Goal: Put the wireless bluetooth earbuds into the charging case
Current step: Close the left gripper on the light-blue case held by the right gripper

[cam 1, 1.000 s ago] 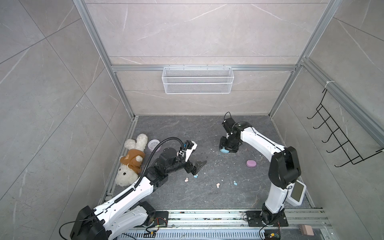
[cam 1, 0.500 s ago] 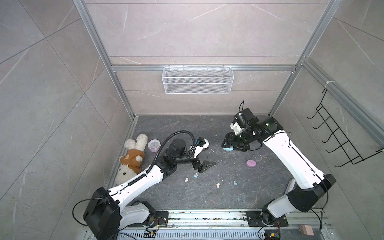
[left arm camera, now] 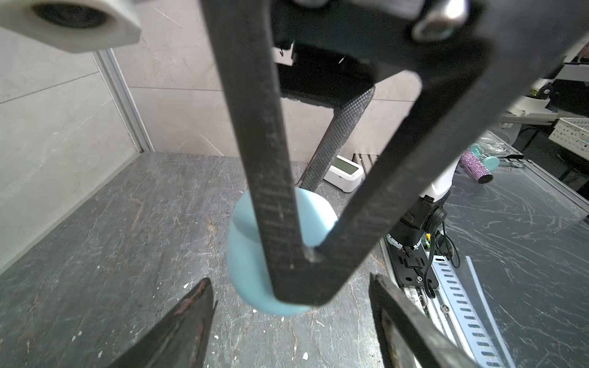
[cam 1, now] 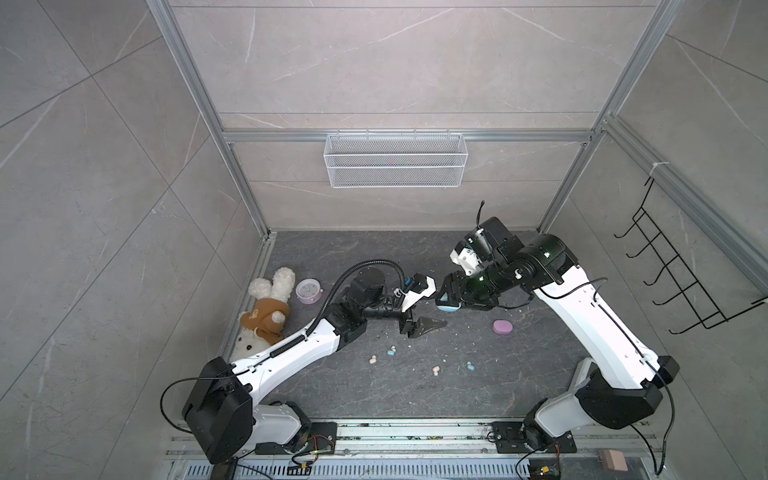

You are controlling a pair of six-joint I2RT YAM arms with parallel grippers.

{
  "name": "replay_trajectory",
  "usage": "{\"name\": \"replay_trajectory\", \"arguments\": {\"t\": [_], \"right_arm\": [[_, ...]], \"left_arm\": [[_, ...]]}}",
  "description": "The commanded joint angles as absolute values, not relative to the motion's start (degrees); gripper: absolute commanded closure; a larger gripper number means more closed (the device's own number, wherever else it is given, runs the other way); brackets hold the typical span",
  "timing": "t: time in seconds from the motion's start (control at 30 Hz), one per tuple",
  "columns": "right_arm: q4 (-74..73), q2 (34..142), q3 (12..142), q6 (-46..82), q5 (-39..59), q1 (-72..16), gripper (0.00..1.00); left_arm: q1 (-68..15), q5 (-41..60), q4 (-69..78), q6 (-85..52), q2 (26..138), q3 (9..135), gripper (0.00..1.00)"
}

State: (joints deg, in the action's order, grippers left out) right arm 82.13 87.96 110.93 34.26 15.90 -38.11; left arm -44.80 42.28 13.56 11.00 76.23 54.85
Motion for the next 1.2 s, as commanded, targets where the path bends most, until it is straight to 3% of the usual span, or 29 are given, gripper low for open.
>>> {"name": "replay_trajectory", "arguments": {"t": [0.0, 0.13, 0.97, 1.17], "right_arm": [[82.38, 88.31, 112.77, 34.62, 16.86, -38.92, 0.42], [81.62, 88.72, 112.82, 34.8, 17.85, -39.6, 0.42], [80.51, 89.73, 113.64, 36.12, 18.69, -40.69, 0.42], [80.94, 89.91, 114.2, 36.17, 18.42, -40.66, 0.42]], "left_arm": [[-45.43, 44.81, 16.61, 13.01, 76.9, 57.57, 0.27], [-45.87, 44.55, 17.83, 12.45, 77.46, 57.66, 0.34], [-46.49, 44.89, 19.84, 11.22, 77.63, 57.35, 0.56], [-46.85, 45.14, 19.04, 11.86, 77.77, 57.46, 0.53]]}}
